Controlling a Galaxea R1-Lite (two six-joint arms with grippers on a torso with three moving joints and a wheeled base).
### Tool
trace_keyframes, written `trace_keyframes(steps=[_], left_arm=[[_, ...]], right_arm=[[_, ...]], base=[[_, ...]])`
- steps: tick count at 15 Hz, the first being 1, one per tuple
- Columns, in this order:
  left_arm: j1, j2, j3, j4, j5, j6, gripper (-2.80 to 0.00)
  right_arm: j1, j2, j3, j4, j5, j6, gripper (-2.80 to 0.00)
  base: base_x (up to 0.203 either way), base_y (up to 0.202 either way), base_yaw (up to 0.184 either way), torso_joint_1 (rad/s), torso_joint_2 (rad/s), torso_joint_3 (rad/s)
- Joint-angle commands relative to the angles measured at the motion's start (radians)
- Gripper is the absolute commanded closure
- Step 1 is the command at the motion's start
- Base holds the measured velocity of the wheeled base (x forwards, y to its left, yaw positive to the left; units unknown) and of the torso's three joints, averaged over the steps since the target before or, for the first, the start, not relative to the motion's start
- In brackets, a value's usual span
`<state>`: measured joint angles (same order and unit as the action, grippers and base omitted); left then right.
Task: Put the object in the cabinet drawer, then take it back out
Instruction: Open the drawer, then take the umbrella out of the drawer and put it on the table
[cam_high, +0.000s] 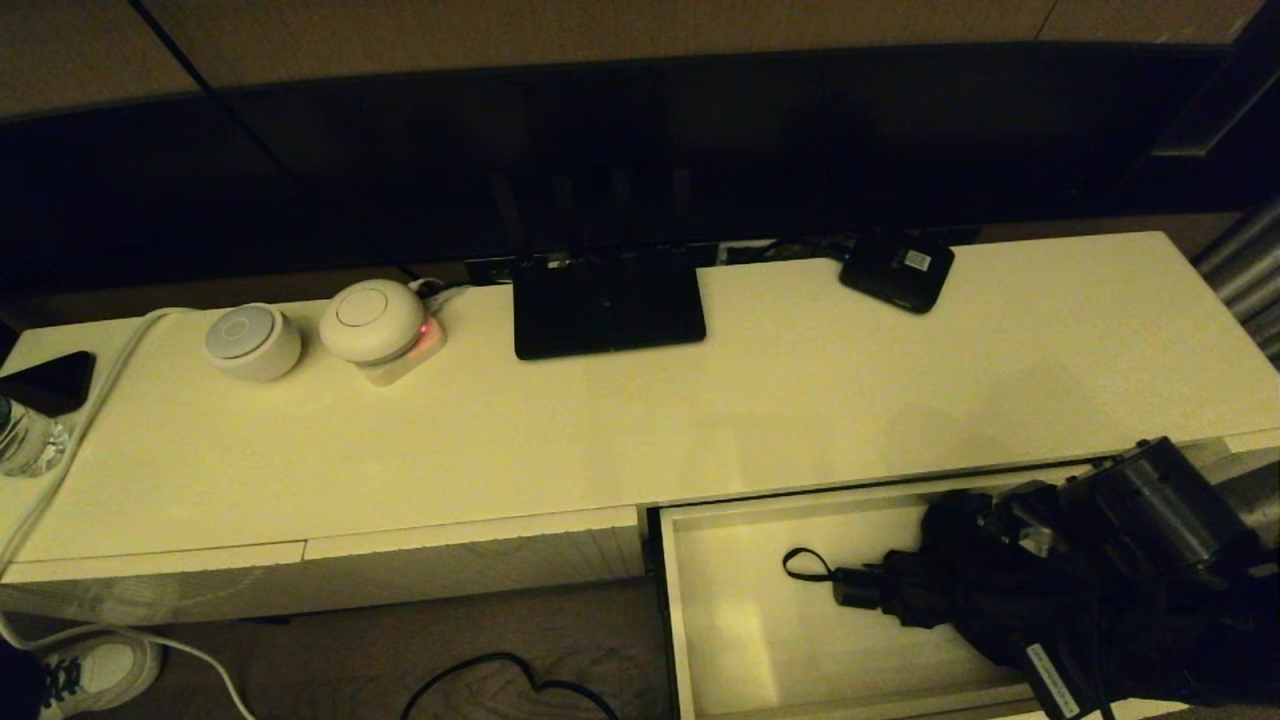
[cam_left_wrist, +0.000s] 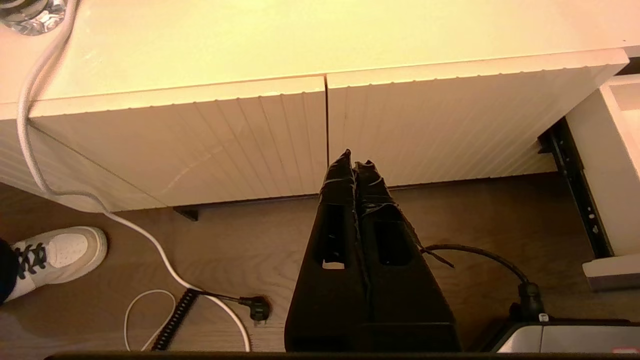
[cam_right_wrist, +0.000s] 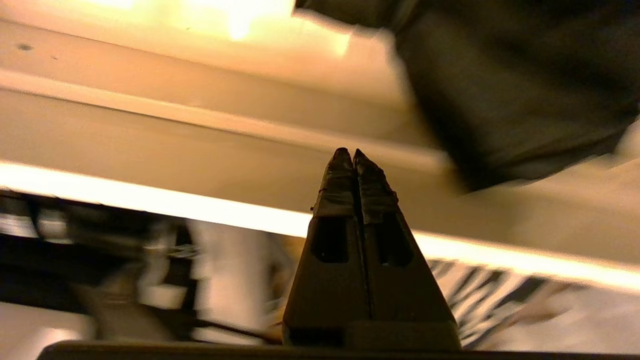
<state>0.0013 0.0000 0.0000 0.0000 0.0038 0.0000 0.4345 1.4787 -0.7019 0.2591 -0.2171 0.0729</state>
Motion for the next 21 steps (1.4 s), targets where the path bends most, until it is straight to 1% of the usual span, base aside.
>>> trace_keyframes(steps=[1,4,8,9,10,12,14,15,17,21], left_arm=[[0.0,0.0,0.003,0.0,0.001,0.0,0.0],[0.0,0.0,0.003,0.0,-0.001,0.0,0.0],[0.0,0.0,0.003,0.0,0.001,0.0,0.0],[0.0,0.0,0.003,0.0,-0.001,0.0,0.0],[0.0,0.0,0.003,0.0,0.001,0.0,0.0],[0.0,0.0,0.003,0.0,0.001,0.0,0.0],[0.0,0.0,0.003,0.0,-0.001,0.0,0.0],[0.0,0.0,0.003,0.0,0.001,0.0,0.0],[0.0,0.0,0.003,0.0,-0.001,0.0,0.0],[0.0,0.0,0.003,0.0,0.001,0.0,0.0]], right_arm=[[-0.053,-0.078,0.0,-0.004,-0.006,-0.286,0.0],[-0.131,-0.104,-0.001,-0.001,-0.005,-0.75,0.0],[-0.203,-0.097,0.003,0.003,-0.003,-1.34,0.0],[-0.225,-0.093,-0.001,0.004,0.0,-1.448,0.0],[-0.24,-0.077,-0.01,0.004,0.005,-1.509,0.0],[-0.243,-0.041,-0.027,0.003,0.02,-1.555,0.0],[-0.259,0.005,-0.042,0.005,0.044,-1.632,0.0],[-0.269,0.025,-0.049,0.005,0.059,-1.657,0.0],[-0.28,0.064,-0.067,0.005,0.091,-1.68,0.0],[-0.344,0.117,-0.097,0.01,0.12,-1.72,0.0]], base=[[0.0,0.0,0.0,0.0,0.0,0.0],[0.0,0.0,0.0,0.0,0.0,0.0],[0.0,0.0,0.0,0.0,0.0,0.0],[0.0,0.0,0.0,0.0,0.0,0.0],[0.0,0.0,0.0,0.0,0.0,0.0],[0.0,0.0,0.0,0.0,0.0,0.0],[0.0,0.0,0.0,0.0,0.0,0.0],[0.0,0.0,0.0,0.0,0.0,0.0],[0.0,0.0,0.0,0.0,0.0,0.0],[0.0,0.0,0.0,0.0,0.0,0.0]])
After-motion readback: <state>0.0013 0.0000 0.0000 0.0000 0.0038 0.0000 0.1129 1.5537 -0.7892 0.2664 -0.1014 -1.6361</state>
